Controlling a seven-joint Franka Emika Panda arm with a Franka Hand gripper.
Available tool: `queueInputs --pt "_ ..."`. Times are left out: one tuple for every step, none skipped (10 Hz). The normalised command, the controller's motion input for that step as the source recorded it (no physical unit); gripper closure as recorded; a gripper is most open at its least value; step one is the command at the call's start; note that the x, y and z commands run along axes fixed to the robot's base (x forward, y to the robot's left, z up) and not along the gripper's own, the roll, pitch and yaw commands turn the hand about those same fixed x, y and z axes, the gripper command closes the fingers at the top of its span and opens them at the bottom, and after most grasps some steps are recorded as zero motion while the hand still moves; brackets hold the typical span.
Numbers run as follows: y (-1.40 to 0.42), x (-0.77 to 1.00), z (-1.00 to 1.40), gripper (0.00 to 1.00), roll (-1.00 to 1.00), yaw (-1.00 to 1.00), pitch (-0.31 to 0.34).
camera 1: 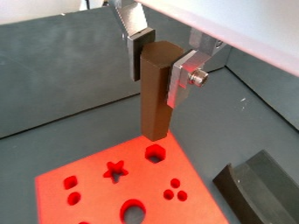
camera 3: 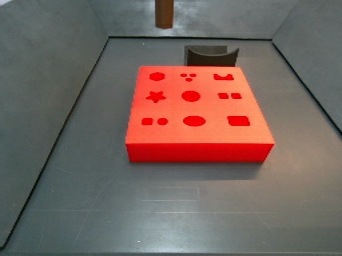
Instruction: Insert the hexagon object.
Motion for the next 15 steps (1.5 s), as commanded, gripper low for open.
queueInputs --pt "0.23 0.00 -0.66 1.00 -0.09 0.00 -0.003" --pt "0.02 0.00 -0.61 1.00 -0.01 0.08 -0.004" --pt "-0.12 0.00 -0.45 1.00 0.10 0.12 0.000" --pt "-0.09 0.00 -0.43 1.00 0.21 0.00 0.029" --pt "0.00 -0.12 -0.45 1.00 0.21 0.09 0.019" --pt "0.11 -0.17 -0.45 1.00 0.16 0.35 0.000" --pt "0.03 0.00 -0.30 1.00 0.13 0.46 0.000" --pt "0.00 0.00 -0.15 1.00 0.10 0.17 0.000" --pt "-0.03 0.11 -0.13 1.00 0.05 0.05 0.000" --pt "0.00 0.18 -0.21 1.00 0.08 0.13 0.000" --pt "0.00 0.00 -0.19 1.00 0.11 0.15 0.000" --pt "0.00 0.00 -0.17 1.00 0.08 0.17 0.000" --pt "0.00 0.03 -0.19 1.00 0.10 0.18 0.000" --pt "0.00 0.00 -0.22 1.00 0.13 0.17 0.000" --pt "0.03 0.01 -0.23 1.00 0.14 0.19 0.000"
